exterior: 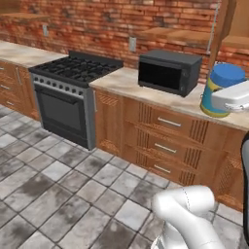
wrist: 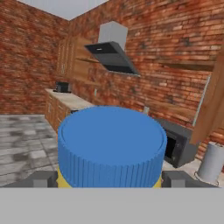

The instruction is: Take 2 condiments from the cabinet and move them on the counter near the stove.Make sure the condiments are lined up with each other, next to each other.

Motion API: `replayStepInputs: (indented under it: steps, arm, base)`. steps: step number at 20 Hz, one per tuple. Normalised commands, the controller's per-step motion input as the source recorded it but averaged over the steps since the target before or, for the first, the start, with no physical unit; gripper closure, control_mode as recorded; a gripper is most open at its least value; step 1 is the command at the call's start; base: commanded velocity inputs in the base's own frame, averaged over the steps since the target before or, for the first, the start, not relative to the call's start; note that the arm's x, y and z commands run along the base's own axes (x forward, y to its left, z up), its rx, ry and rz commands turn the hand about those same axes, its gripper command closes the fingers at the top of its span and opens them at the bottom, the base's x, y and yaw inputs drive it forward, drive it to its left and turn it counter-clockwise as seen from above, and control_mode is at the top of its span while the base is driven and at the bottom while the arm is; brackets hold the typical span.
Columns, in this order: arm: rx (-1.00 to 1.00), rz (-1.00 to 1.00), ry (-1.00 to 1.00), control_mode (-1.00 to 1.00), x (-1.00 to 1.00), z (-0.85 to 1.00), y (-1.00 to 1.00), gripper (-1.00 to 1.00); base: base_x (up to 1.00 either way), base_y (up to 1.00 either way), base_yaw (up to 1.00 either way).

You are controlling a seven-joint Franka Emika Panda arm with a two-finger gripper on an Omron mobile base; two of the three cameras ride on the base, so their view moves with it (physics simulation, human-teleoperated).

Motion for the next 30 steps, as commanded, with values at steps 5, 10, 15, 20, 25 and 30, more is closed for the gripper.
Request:
replayStepInputs:
  steps: [5, 10, 15, 20, 25, 30]
  arm:
    - [0.0, 0.0, 0.0, 1.0, 0.0, 0.0, 0.0, 1.0]
    - [0.0, 0.0, 0.0, 1.0, 0.0, 0.0, 0.0, 1.0]
    - [0.0, 0.0, 0.0, 1.0, 0.0, 0.0, 0.0, 1.0]
    - [0.0, 0.0, 0.0, 1.0, 0.0, 0.0, 0.0, 1.0]
    - [0.0, 0.0, 0.0, 1.0, 0.0, 0.0, 0.0, 1.0]
    - [0.0, 0.0, 0.0, 1.0, 0.0, 0.0, 0.0, 1.0]
  base:
    - [0.95, 0.74, 0.21]
    - [1.0, 0.76, 0.12]
    - [1.0, 0.6, -0.01]
    - [1.0, 0.61, -0.22]
    - [0.91, 0.48, -0.56]
    - [0.54, 0.53, -0.8]
